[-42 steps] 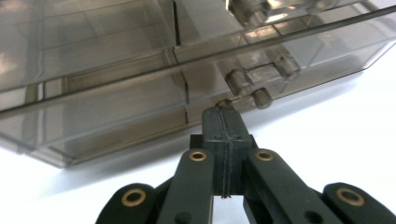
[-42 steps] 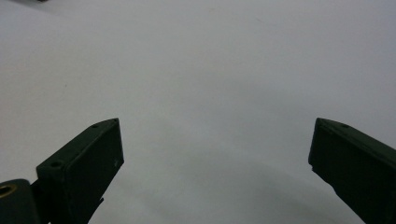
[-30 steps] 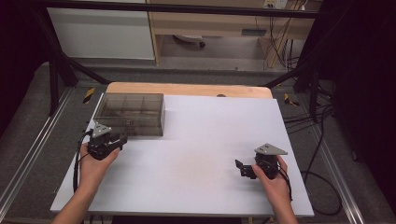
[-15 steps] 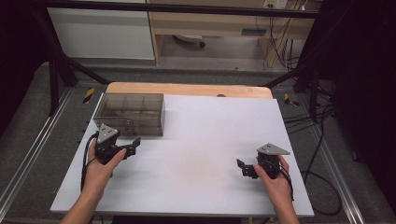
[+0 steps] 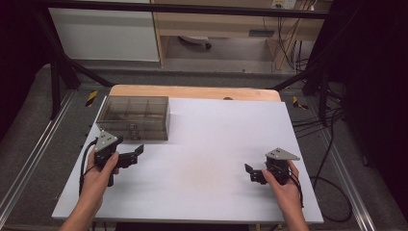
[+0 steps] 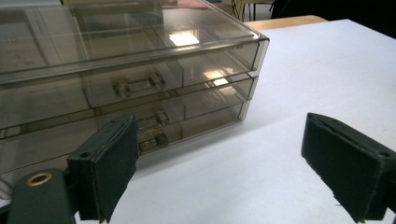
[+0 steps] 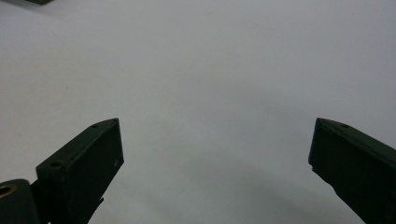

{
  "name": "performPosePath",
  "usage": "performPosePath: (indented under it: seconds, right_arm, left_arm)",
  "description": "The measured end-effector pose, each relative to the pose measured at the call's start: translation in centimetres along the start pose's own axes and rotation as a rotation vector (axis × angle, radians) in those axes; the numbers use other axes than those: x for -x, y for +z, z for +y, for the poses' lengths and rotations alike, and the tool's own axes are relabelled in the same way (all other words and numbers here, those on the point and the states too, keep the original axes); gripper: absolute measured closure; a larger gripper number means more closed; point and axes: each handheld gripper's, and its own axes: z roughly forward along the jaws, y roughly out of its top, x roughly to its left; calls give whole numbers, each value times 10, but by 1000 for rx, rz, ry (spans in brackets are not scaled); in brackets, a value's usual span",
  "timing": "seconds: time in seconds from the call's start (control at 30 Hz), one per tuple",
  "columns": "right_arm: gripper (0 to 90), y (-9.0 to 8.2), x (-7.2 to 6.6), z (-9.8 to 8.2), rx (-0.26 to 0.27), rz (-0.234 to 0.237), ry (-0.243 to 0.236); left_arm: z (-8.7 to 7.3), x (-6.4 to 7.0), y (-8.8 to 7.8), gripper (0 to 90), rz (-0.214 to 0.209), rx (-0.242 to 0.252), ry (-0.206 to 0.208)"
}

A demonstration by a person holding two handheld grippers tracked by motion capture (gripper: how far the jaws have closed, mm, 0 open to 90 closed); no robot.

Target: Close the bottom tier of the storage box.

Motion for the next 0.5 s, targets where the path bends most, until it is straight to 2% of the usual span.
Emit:
performPosePath:
  seconds: [0.13,0.33,0.5]
  right_arm:
    - [51,-4,-1,0,20,5,-7]
    - [50,-8,0,0,68,2,-28]
    - [42,-8,-1,2,101,7,-51]
  left_arm:
    - [3,-5,-10,93,-5,20,-5]
    - [3,-16,-24,75,15,50,-13]
    - [1,-24,-35,75,26,62,-1]
